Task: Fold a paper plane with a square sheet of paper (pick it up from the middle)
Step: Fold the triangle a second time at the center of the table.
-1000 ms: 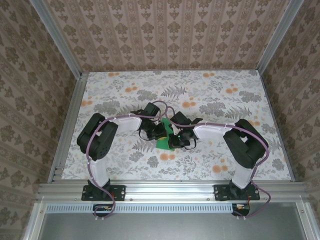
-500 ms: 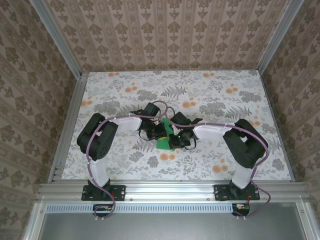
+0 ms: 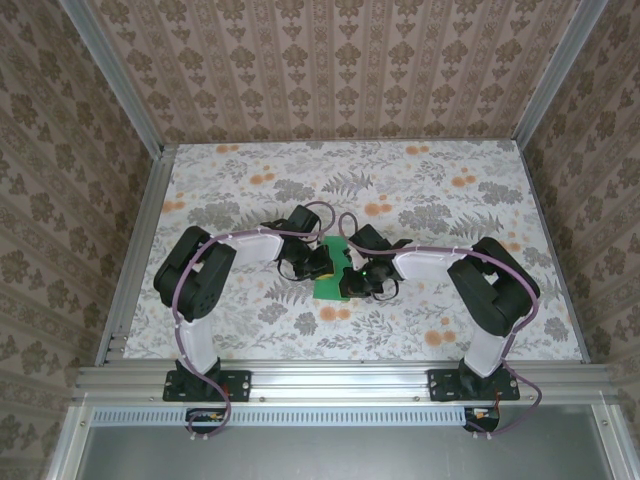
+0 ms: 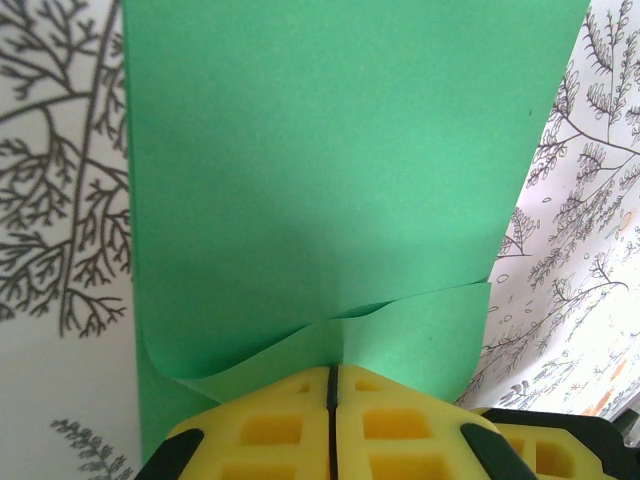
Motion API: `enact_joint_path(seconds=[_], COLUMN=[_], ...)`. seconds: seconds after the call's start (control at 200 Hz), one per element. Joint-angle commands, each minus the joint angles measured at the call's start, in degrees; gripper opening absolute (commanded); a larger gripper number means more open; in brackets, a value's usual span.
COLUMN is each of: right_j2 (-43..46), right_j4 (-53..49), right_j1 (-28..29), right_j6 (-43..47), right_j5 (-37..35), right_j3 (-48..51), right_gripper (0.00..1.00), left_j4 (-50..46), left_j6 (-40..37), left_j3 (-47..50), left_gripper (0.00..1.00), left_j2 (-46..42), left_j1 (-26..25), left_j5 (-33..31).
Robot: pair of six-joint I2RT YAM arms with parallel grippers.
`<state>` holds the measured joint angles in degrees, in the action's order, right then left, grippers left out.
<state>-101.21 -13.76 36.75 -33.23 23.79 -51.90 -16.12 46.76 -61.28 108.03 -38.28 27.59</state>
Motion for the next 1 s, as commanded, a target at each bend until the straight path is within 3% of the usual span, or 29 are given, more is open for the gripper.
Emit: enact_joint_path(seconds=[0.0, 0.375, 0.59, 0.995], right_j2=[0.19, 2.49, 3.78, 11.73], right_j4=[-2.02, -5.3, -9.91, -6.41], right_j1=[-0.58, -0.79, -0.81, -1.33], right_j6=[-0.61, 2.12, 4.61, 4.09], right_j5=[1.16, 5.25, 3.99, 4.58], right_j3=[2.57, 5.97, 6.41, 3.39], right_gripper=[0.12, 0.11, 0.11, 0.13], left_j4=[-5.11, -6.23, -6.13, -5.33], left_j6=[0.43, 0.7, 0.79, 0.43], left_j3=[1.54, 1.6, 1.59, 1.26], left_gripper=[0.09, 0.08, 0.08, 0.08], left_j2=[3.16, 3.77, 4.03, 4.03], left_j1=[-0.83, -0.74, -0.72, -1.0], left_j5=[-4.04, -5.18, -5.09, -4.13])
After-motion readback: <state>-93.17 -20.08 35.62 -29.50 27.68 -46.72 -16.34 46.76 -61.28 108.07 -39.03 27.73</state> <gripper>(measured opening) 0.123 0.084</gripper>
